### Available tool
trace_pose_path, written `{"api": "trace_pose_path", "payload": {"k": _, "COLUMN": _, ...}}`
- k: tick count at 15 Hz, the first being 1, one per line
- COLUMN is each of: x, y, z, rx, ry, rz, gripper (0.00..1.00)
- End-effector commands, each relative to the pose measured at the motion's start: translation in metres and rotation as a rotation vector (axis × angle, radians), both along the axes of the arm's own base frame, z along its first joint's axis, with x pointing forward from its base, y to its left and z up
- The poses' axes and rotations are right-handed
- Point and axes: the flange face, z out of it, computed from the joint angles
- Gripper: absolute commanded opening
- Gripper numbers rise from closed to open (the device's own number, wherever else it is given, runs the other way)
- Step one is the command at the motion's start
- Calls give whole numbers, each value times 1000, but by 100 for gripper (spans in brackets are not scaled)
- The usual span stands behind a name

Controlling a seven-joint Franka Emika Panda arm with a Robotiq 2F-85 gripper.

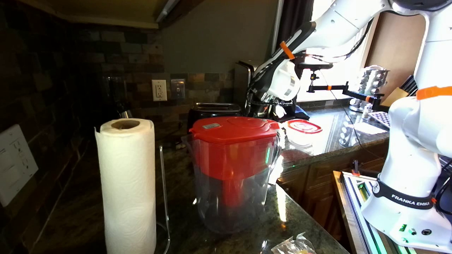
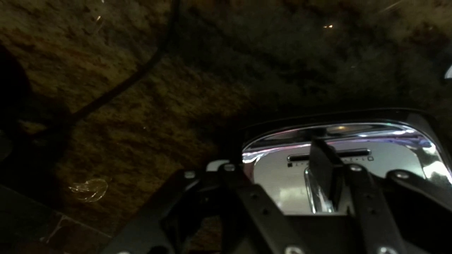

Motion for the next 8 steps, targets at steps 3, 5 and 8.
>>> {"api": "trace_pose_path", "payload": {"k": 3, "x": -7, "y": -5, "z": -8, "rx": -4, "ry": 72, "rz": 31, "gripper": 99}}
{"api": "trace_pose_path", "payload": {"k": 5, "x": -8, "y": -5, "z": -8, "rx": -3, "ry": 90, "rz": 43, "gripper": 100}}
{"api": "trace_pose_path", "payload": {"k": 8, "x": -10, "y": -2, "z": -6, "rx": 14, "ry": 104, "rz": 63, "gripper": 100}}
